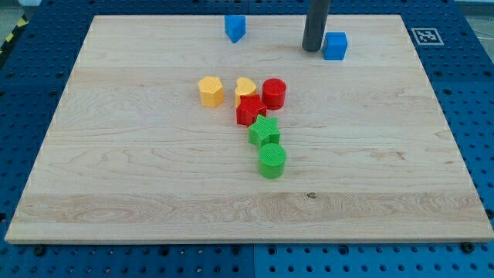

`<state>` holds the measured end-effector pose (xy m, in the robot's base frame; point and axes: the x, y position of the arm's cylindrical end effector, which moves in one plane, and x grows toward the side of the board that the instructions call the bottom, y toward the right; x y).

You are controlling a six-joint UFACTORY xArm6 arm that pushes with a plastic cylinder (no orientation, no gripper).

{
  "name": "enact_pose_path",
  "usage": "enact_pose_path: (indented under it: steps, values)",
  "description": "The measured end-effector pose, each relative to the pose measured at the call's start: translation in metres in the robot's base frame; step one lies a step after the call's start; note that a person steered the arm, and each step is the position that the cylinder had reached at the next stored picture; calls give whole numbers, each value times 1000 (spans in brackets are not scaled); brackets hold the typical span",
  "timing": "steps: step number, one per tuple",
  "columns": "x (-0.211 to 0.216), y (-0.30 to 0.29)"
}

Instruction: Push the blue cube towards down

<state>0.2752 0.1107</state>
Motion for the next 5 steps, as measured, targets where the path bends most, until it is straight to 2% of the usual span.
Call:
enact_pose_path:
  steps: [1,2,3,5]
  values:
    - [-39,-4]
    - [-54,8]
    - [-36,31]
    - [-1,26]
